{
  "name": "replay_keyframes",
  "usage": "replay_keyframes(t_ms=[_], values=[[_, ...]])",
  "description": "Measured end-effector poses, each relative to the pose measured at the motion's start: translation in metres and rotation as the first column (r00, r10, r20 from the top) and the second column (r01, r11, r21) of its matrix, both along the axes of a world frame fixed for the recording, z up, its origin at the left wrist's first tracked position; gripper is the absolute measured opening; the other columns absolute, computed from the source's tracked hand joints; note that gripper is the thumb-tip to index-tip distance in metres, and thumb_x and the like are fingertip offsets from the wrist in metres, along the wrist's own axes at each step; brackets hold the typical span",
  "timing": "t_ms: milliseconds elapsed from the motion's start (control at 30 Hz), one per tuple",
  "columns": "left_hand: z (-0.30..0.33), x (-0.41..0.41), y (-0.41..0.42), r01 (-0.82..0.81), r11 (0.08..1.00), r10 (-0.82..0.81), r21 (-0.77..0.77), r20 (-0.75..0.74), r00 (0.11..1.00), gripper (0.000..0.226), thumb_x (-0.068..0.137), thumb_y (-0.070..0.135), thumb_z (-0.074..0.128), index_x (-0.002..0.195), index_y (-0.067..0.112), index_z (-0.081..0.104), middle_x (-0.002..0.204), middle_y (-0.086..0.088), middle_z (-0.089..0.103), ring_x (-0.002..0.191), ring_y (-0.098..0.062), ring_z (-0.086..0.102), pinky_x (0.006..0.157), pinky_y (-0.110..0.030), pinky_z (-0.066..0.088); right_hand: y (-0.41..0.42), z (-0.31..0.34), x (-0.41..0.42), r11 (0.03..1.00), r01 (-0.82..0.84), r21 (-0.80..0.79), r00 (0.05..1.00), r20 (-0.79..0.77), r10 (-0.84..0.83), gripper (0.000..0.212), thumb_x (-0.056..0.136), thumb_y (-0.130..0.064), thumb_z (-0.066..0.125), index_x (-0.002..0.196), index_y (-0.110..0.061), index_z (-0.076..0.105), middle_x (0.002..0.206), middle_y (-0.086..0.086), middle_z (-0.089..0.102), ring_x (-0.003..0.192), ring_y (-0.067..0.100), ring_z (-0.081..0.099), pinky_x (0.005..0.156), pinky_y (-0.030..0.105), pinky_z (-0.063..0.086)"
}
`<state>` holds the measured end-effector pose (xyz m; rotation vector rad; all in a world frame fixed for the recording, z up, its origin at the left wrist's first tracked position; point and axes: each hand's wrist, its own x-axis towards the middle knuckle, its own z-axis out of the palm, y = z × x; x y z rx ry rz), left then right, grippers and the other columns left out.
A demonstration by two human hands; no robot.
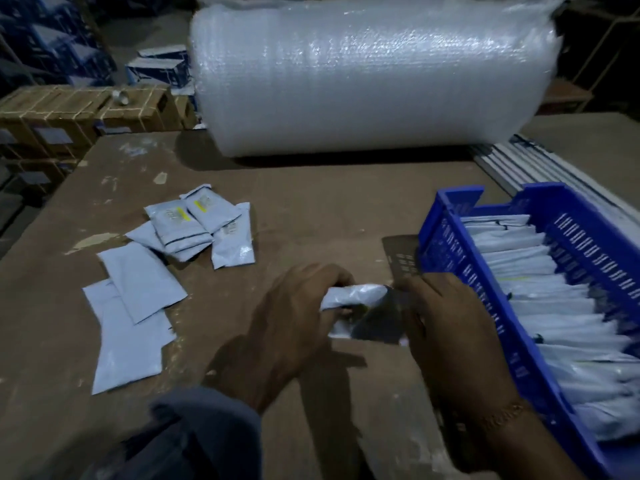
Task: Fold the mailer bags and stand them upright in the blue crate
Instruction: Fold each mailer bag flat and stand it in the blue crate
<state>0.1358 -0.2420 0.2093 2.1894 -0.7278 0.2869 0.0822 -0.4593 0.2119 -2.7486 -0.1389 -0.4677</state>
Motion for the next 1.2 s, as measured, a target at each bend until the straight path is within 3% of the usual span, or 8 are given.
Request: replay_keyframes(t_ms=[67,233,433,633,800,1000,1100,1200], values=[[0.009,-0.003,-0.035,0.039,0.999,-0.041,0.036,0.048,0.998,0.016,0.087,0.018,0.068,0.103,0.018,0.072,0.097,0.004,0.070,0.090,-0.008,0.059,0.088,-0.012,0.042,-0.031,0.012,-0.008,1.000,0.007,0.003,1.000,-0.013,-0.007,0.036,0.083,-0.006,0.077,0.112,-0.024,0.067,0.104,-0.003,0.067,0.098,0.022,0.061,0.074,0.042,0.055],[0.030,-0.015,-0.135,0.146,0.989,-0.147,0.014,0.123,0.982,0.020,0.095,0.026,0.063,0.113,0.030,0.068,0.106,0.010,0.070,0.095,-0.018,0.065,0.084,-0.044,0.051,-0.111,0.025,-0.028,0.994,0.096,0.043,0.989,0.113,-0.100,0.049,0.075,0.002,0.079,0.119,-0.018,0.067,0.107,0.002,0.067,0.103,0.029,0.061,0.074,0.045,0.057],[0.034,-0.038,-0.233,0.164,0.986,-0.166,0.024,0.167,0.972,0.044,0.086,0.029,0.079,0.129,0.028,0.069,0.113,0.012,0.073,0.102,-0.014,0.066,0.087,-0.035,0.052,-0.221,0.014,-0.066,0.984,0.156,0.084,0.967,0.189,-0.169,0.039,0.079,0.014,0.073,0.110,-0.009,0.071,0.101,0.010,0.068,0.093,0.037,0.063,0.079,0.046,0.053],[0.011,-0.052,-0.317,0.221,0.965,-0.232,-0.144,-0.064,0.971,0.059,0.083,0.052,0.086,0.136,0.037,0.065,0.102,0.016,0.069,0.091,-0.001,0.067,0.081,-0.026,0.055,-0.318,-0.004,-0.094,0.971,0.222,0.086,0.960,0.154,-0.233,0.041,0.076,0.016,0.072,0.106,-0.012,0.072,0.096,0.006,0.068,0.092,0.035,0.063,0.078,0.035,0.045],[-0.023,-0.057,-0.355,0.184,0.947,-0.274,-0.264,-0.363,0.890,0.035,0.112,0.049,0.038,0.122,0.033,0.068,0.086,0.004,0.070,0.052,-0.012,0.053,0.055,-0.034,0.049,-0.370,-0.013,-0.118,0.974,0.228,0.006,0.973,-0.043,-0.227,0.036,0.076,0.007,0.077,0.098,-0.021,0.073,0.089,-0.008,0.063,0.088,0.019,0.055,0.076,0.029,0.040],[-0.075,-0.042,-0.370,0.360,0.888,-0.130,0.286,-0.594,0.794,0.050,0.101,0.074,0.035,0.100,0.037,0.070,0.096,0.019,0.074,0.081,-0.005,0.068,0.083,-0.043,0.059,-0.385,-0.010,-0.122,0.992,0.121,-0.023,0.954,-0.274,-0.123,0.027,0.075,-0.005,0.068,0.086,-0.029,0.075,0.084,-0.011,0.069,0.086,0.017,0.062,0.072,0.039,0.056],[-0.072,-0.037,-0.373,0.284,0.950,-0.122,0.127,-0.688,0.715,0.053,0.105,0.069,0.037,0.093,0.034,0.074,0.092,0.015,0.076,0.079,-0.009,0.071,0.084,-0.042,0.061,-0.382,-0.007,-0.115,0.995,0.099,0.028,0.917,-0.392,-0.080,0.035,0.073,-0.009,0.066,0.089,-0.037,0.077,0.085,-0.017,0.074,0.087,0.005,0.066,0.072,0.014,0.051],[-0.070,-0.035,-0.372,0.182,0.983,-0.119,0.018,-0.693,0.711,0.054,0.105,0.068,0.039,0.090,0.031,0.075,0.091,0.011,0.077,0.077,-0.019,0.073,0.077,-0.043,0.061,-0.377,-0.016,-0.097,1.000,0.026,-0.018,0.844,-0.535,-0.031,0.048,0.075,-0.011,0.064,0.092,-0.054,0.077,0.084,-0.020,0.076,0.085,0.000,0.070,0.073,0.019,0.057]])
